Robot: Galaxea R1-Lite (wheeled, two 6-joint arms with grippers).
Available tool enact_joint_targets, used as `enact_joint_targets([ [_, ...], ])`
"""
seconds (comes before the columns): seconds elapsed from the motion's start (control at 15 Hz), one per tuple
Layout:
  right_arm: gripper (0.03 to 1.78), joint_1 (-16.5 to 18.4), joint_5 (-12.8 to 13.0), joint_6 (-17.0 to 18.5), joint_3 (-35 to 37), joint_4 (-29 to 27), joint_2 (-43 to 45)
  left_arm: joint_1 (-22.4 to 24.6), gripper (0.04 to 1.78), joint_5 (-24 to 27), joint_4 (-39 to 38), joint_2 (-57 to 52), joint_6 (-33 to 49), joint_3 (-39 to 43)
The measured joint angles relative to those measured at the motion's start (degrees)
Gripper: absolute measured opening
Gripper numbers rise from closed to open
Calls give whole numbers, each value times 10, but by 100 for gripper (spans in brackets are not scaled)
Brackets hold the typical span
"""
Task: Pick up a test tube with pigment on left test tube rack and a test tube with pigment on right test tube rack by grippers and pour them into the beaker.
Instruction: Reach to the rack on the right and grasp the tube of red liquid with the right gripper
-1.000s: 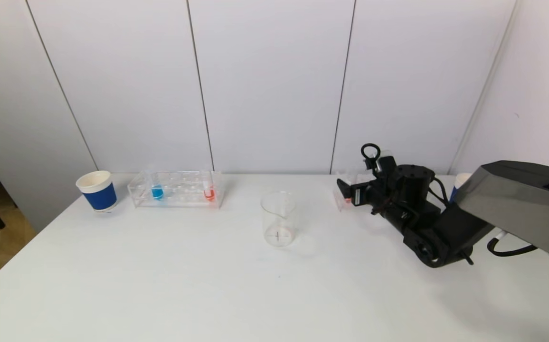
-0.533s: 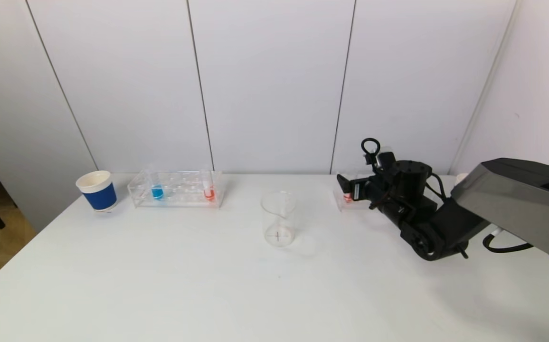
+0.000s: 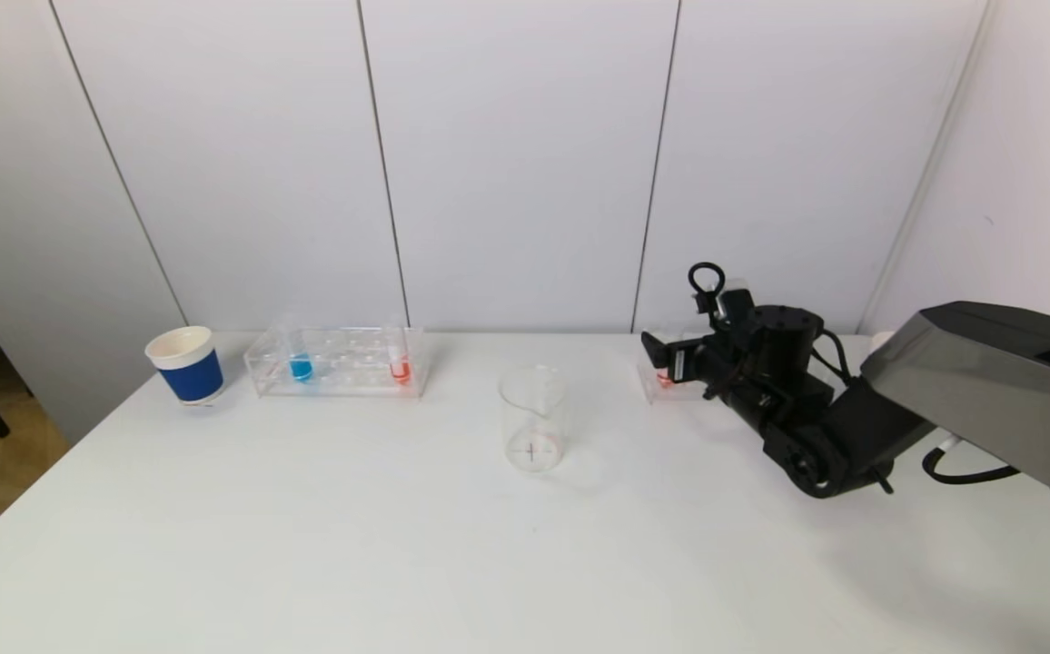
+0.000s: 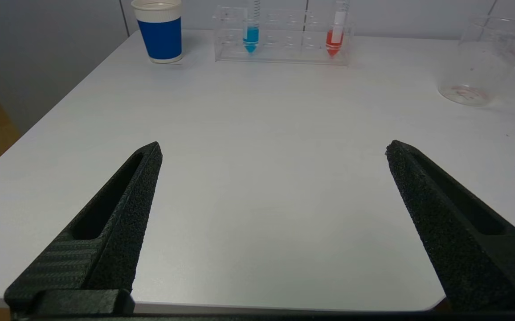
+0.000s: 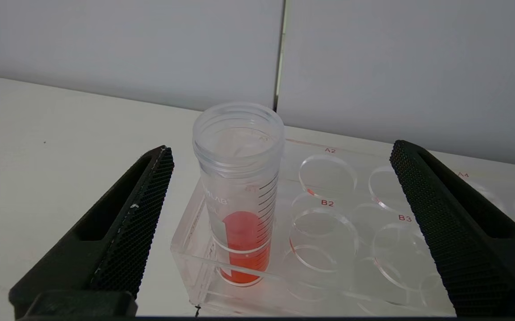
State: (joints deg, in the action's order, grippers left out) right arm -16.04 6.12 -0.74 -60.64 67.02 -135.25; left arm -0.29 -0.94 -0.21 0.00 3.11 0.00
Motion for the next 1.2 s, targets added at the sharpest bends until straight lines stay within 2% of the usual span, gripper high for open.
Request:
enact_joint_targets([
  [0.67,177,2,1,1,1,0,0,0,176,0,0,0,0,0],
  [0.8,171,2,1,1,2,0,1,0,176,0,0,0,0,0],
  [1.0,142,2,0,1,3,0,3,0,176,0,0,0,0,0],
  [1.2,90,0,-1,1,2,0,2,0,176,0,0,0,0,0],
])
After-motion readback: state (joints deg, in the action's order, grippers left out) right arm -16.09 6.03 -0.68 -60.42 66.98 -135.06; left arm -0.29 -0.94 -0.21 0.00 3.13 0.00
